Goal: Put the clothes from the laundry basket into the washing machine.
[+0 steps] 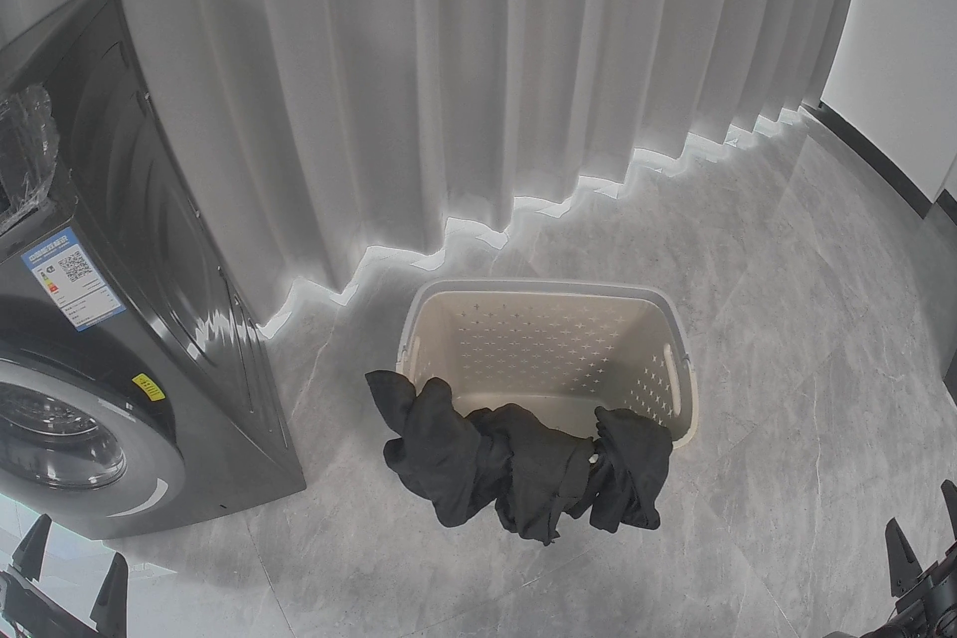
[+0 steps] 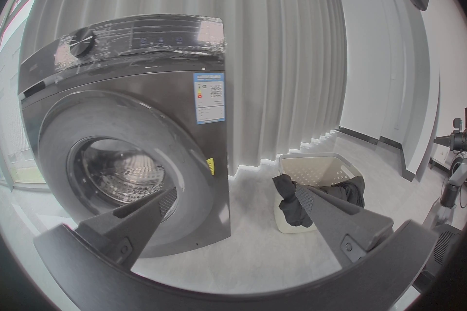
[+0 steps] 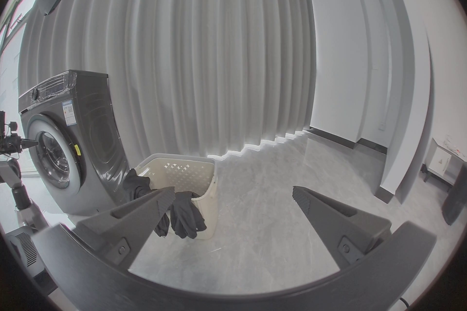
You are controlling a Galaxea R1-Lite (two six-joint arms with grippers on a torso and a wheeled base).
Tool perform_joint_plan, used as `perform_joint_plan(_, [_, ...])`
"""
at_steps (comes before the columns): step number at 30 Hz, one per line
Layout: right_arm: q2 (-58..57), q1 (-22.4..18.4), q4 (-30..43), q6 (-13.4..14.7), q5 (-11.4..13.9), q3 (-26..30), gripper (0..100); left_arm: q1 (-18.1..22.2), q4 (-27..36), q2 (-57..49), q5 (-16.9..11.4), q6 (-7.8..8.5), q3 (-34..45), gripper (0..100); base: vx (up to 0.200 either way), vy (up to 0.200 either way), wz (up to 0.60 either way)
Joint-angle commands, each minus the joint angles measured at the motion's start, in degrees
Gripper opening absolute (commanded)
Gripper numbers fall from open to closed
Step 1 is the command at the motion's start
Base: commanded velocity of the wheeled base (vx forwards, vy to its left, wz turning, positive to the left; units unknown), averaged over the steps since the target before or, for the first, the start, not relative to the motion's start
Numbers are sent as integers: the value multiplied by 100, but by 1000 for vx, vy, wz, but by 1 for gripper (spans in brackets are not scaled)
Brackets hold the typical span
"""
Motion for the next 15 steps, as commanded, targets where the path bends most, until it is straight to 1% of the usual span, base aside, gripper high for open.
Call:
perform_joint_plan(1, [-59,4,-2,-2,2,101,100,2,0,-84,-1,-7,101,100,0,0,0])
perform_joint_plan(6, [-50,4,-2,-2,2,101,100,2,0,-84,-1,-7,101,100,0,0,0])
perform_joint_plan(11, [-50,4,-2,-2,2,101,100,-7,0,-84,-1,-15,101,100,0,0,600])
perform_joint_plan(15, [-50,4,-2,-2,2,101,100,-7,0,-84,-1,-24,101,100,0,0,0])
